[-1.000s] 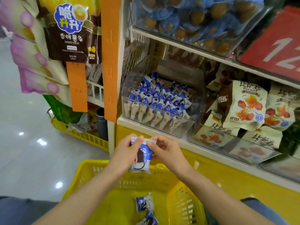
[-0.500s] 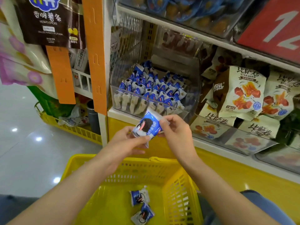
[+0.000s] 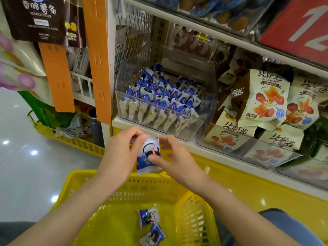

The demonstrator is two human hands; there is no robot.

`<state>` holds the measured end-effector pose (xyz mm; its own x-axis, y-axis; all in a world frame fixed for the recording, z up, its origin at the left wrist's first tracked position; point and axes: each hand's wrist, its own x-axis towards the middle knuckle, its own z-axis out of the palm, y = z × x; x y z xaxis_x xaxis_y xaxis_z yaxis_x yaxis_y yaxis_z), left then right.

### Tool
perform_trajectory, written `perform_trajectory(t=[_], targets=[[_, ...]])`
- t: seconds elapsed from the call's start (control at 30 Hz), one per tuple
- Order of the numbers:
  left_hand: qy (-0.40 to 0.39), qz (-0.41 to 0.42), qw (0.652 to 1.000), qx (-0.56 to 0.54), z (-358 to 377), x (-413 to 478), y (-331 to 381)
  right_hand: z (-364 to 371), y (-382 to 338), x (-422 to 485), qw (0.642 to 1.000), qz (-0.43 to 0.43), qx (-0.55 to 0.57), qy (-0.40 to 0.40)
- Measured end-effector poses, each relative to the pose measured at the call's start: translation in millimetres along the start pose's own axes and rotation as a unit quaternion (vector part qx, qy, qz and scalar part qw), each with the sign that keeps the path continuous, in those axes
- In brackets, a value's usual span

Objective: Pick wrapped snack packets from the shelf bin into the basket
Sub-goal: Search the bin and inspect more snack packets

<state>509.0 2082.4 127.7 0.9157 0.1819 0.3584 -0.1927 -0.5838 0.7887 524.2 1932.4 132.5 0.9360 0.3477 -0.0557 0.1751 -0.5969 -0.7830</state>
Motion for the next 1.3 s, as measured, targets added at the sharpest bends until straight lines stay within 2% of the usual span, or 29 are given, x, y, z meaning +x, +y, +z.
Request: perform_trajectory(t=[0.1,0.3,0.4,0.5,0.57,0.63,0.73,0.8,0.87,0.9,0.97,1.03,1.1,1.2,1.23,1.3], targets=[[-0.03,0.028,0.999,0.021,2,-4,2,-2,-3,2,0.995,-0.056,0.063,0.057],[-0.046,0.024,0.999,-0.004,2,-5,6,-3,-6,3,0.992,-0.061,0.084,0.072],[-0.067,0.013,0.997,-0.022,1,-4,6,-5,-8,0,0.983,-0.139,-0.031,0.113],[-0.084,-0.013,0.995,-0.05,4,-3,7,-8,-8,-2,0.954,-0.203,-0.155,0.157],[-0.075,-0.042,0.994,-0.064,5,-4,8,-11,-9,-1,0.956,-0.186,-0.137,0.179],[-0.074,-0.064,0.994,-0.05,4,-5,6,-14,-9,1,0.965,-0.145,-0.073,0.206],[-0.129,-0.089,0.987,-0.04,2,-4,4,-20,-9,4,0.961,-0.116,0.0,0.252],[-0.157,-0.188,0.958,-0.152,2,0,9,-20,-10,3,0.962,-0.134,0.017,0.236],[-0.17,-0.301,0.89,-0.296,0,6,14,-18,-9,1,0.962,-0.182,-0.018,0.203],[-0.165,-0.325,0.866,-0.343,-1,8,15,-16,-8,0,0.956,-0.214,-0.062,0.191],[-0.138,-0.326,0.854,-0.38,-3,8,14,-14,-7,-2,0.935,-0.275,-0.156,0.164],[-0.096,-0.317,0.865,-0.377,-4,6,12,-13,-5,-2,0.921,-0.313,-0.198,0.121],[-0.064,-0.306,0.884,-0.347,-3,6,10,-9,-7,-3,0.946,-0.275,-0.144,0.092],[-0.053,-0.276,0.91,-0.304,-2,7,9,-4,-11,0,0.991,-0.089,0.025,0.1],[-0.061,-0.269,0.911,-0.307,-2,7,9,-5,-11,2,0.992,-0.025,0.087,0.091],[-0.096,-0.256,0.912,-0.306,0,6,11,-7,-11,5,0.971,0.063,0.226,0.047]])
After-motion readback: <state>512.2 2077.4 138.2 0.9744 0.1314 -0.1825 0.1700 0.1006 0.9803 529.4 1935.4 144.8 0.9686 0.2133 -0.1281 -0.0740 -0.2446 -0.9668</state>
